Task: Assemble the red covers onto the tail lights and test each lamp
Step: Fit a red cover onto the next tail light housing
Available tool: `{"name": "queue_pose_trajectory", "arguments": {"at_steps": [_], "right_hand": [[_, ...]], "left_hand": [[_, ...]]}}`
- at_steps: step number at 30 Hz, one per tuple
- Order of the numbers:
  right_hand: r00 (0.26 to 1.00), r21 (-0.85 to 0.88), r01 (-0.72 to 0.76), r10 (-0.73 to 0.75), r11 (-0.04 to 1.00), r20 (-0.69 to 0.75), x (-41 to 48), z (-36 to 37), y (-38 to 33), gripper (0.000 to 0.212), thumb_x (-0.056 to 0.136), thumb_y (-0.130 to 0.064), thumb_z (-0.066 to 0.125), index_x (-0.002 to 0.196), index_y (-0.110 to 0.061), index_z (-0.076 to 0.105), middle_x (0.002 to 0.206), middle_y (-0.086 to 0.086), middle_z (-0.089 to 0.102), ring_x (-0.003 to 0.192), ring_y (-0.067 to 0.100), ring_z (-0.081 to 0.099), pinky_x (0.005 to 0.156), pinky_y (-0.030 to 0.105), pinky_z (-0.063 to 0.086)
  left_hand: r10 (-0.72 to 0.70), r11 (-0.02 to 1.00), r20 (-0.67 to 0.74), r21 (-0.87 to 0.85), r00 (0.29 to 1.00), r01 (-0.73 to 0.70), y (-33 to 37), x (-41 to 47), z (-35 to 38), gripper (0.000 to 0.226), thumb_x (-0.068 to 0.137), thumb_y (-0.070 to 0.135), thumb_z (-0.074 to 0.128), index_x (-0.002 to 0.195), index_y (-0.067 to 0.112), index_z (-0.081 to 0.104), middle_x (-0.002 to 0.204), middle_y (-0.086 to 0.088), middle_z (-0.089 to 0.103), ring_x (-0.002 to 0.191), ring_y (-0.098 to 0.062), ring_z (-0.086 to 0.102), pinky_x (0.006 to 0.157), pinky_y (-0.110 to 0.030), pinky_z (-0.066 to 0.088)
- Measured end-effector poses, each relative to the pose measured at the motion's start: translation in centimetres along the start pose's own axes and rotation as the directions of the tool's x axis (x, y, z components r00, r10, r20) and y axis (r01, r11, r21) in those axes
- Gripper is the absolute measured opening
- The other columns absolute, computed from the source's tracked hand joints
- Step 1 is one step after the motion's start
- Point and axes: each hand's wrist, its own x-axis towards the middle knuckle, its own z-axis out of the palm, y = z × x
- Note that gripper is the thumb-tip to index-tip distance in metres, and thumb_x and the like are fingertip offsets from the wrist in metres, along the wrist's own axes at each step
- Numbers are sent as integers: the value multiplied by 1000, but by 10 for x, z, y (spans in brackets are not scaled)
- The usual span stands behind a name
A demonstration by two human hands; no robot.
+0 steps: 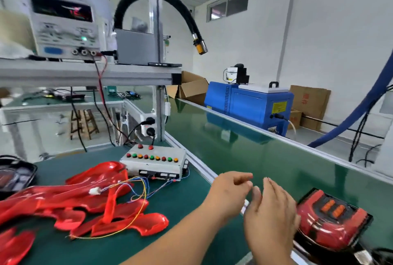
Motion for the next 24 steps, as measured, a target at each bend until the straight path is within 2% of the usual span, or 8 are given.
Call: {"name": "queue_pose_trajectory", "arguments": {"at_steps": [4, 6, 8, 11, 15, 17, 21, 24], "right_hand": [[956, 191, 257, -278, 947, 93, -5, 37, -63, 34, 100, -30, 37, 123, -16, 58, 127, 4, 57, 120, 28, 46, 96, 40, 35], [905, 293, 364, -409, 884, 112, -16, 53, -98, 28, 100, -29, 40, 103, -13, 62, 104, 7, 60, 103, 31, 53, 81, 38, 38], [847, 369, 434, -512, 822, 143, -32, 66, -135, 27, 100, -30, 40, 94, -13, 60, 93, 4, 55, 97, 30, 53, 71, 36, 32], [730, 420, 540, -654, 729, 199, -59, 88, -187, 29, 102, -34, 36, 98, -14, 57, 96, 2, 53, 97, 26, 54, 75, 37, 37], [592, 459, 619, -763, 637, 260, -100, 117, -247, 29, 103, -31, 35, 96, -13, 56, 101, 6, 59, 99, 26, 54, 80, 35, 35], [534, 469, 654, -802, 593, 267, -118, 132, -271, 30, 104, -30, 34, 95, -12, 56, 101, 8, 59, 99, 27, 54, 79, 34, 34], [449, 449, 710, -839, 543, 306, -144, 163, -308, 32, 104, -30, 32, 97, -13, 58, 103, 8, 59, 100, 28, 56, 77, 35, 35], [376, 349, 795, -854, 497, 360, -155, 183, -323, 34, 102, -33, 30, 99, -19, 61, 108, 3, 61, 105, 27, 59, 80, 37, 43]], "left_hand": [[40, 999, -216, -17, 976, -44, 0, -32, -75, 43, 91, 7, 46, 82, 40, 72, 82, 21, 72, 80, 8, 64, 80, -11, 50], [49, 999, -345, 22, 937, -44, -5, -49, -113, 43, 91, 6, 47, 84, 38, 75, 89, 17, 74, 89, 5, 65, 85, -13, 49], [51, 998, -469, 44, 882, -34, -13, -66, -150, 35, 93, 7, 48, 95, 29, 76, 97, 12, 74, 94, 2, 65, 88, -15, 49], [56, 996, -629, 85, 775, -2, -30, -93, -201, 38, 93, 10, 49, 81, 37, 73, 86, 20, 72, 84, 6, 64, 77, -12, 48], [-13, 996, -775, 48, 632, 80, -55, -125, -260, 43, 93, 9, 50, 72, 40, 71, 83, 17, 73, 83, -2, 66, 80, -23, 52], [-6, 992, -812, 68, 584, 104, -65, -138, -285, 45, 91, 7, 49, 71, 40, 72, 84, 16, 74, 84, -1, 66, 80, -20, 51], [18, 969, -830, 152, 557, 195, -84, -154, -332, 34, 89, 1, 46, 69, 18, 69, 74, 4, 71, 73, -10, 61, 73, -24, 46], [-5, 914, -818, 229, 575, 334, -102, -157, -354, 36, 86, 1, 45, 56, 18, 54, 55, 7, 56, 62, -13, 50, 57, -22, 36]]}}
